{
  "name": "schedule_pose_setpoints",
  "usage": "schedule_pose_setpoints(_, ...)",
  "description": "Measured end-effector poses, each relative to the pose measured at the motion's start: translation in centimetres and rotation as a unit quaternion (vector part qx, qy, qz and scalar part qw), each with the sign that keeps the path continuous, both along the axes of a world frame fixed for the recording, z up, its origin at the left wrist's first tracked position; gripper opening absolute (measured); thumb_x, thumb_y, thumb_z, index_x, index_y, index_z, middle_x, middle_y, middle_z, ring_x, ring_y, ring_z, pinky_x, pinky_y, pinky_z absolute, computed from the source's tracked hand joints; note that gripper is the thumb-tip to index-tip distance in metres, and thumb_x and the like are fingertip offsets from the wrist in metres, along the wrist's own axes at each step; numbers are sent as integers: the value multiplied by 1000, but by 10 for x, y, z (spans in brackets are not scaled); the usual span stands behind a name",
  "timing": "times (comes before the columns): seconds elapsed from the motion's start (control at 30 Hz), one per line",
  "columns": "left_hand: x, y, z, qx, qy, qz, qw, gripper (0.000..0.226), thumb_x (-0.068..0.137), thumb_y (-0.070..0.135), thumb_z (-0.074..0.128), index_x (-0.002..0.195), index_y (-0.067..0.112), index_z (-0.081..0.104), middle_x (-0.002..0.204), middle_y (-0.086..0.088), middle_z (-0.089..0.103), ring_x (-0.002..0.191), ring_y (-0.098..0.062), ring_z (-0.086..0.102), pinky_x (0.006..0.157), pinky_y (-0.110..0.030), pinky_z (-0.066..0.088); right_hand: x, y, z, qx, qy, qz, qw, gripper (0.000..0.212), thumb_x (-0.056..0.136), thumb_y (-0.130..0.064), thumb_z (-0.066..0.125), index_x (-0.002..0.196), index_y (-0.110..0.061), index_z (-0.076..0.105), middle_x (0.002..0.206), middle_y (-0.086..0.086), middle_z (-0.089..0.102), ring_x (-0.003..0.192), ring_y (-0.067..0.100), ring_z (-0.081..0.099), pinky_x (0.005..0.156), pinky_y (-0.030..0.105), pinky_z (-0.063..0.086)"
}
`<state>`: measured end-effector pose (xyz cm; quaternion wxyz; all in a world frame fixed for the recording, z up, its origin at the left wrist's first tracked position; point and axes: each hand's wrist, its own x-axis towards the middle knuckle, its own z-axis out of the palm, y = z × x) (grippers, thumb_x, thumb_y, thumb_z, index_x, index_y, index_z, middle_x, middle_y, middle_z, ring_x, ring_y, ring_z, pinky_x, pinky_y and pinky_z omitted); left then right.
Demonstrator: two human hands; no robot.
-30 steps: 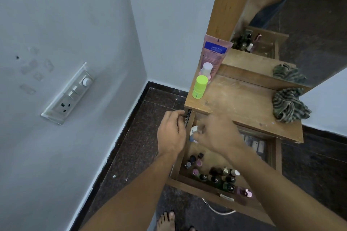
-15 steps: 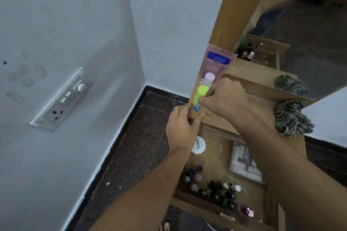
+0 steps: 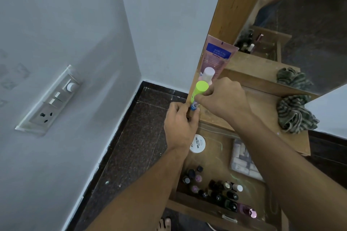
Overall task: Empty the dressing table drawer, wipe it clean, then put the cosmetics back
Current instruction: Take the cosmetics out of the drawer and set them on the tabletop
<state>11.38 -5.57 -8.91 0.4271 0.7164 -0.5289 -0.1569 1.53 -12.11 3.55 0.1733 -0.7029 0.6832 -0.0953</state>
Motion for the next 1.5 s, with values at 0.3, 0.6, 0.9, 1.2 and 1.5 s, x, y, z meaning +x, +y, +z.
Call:
schedule_pose_setpoints(0.3, 0, 0, 0, 13, 5, -5, 1000, 41, 91, 43, 66, 126, 22, 68, 104, 7, 49, 81, -11, 60, 75, -36, 58, -19, 37, 16, 22, -60, -12, 998, 33, 82, -46, 75, 69, -15, 76, 68, 3, 71, 69, 19, 66, 60, 38, 55)
schedule_pose_setpoints(0.6, -1, 5, -2, 27, -19, 19, 999, 36, 94, 50, 64, 117, 24, 72, 107, 7, 47, 79, -11, 60, 74, -35, 58, -54, 87, -18, 71, -117, -63, 989, 8, 83, -27, 79, 77, -23, 79, 64, -15, 68, 64, 1, 63, 55, 20, 43)
schedule_pose_setpoints(0.9, -2, 7, 4, 29, -16, 18, 999, 40, 92, 50, 66, 123, 25, 71, 107, 5, 48, 79, -13, 61, 75, -37, 58, -54, 114, -53, 161, -51, -20, 985, 20, 85, -39, 73, 100, -27, 77, 78, -16, 68, 81, 9, 65, 73, 26, 51)
schedule_pose_setpoints(1.2, 2, 29, 6, 38, 36, 35, 998, 61, 86, 61, 68, 132, 21, 61, 118, 5, 53, 80, -11, 63, 81, -32, 54, -35, 127, -87, 244, 27, -38, 969, 28, 80, -44, 65, 88, -19, 72, 95, 5, 67, 89, 27, 68, 70, 33, 55)
schedule_pose_setpoints(1.5, -2, 47, 8, 12, 25, 33, 999, 36, 96, 52, 60, 115, 22, 66, 109, 8, 57, 75, -10, 62, 72, -32, 55, -37, 121, -96, 243, 23, -34, 969, 32, 68, -32, 69, 95, -15, 74, 98, 8, 71, 93, 28, 69, 78, 34, 60)
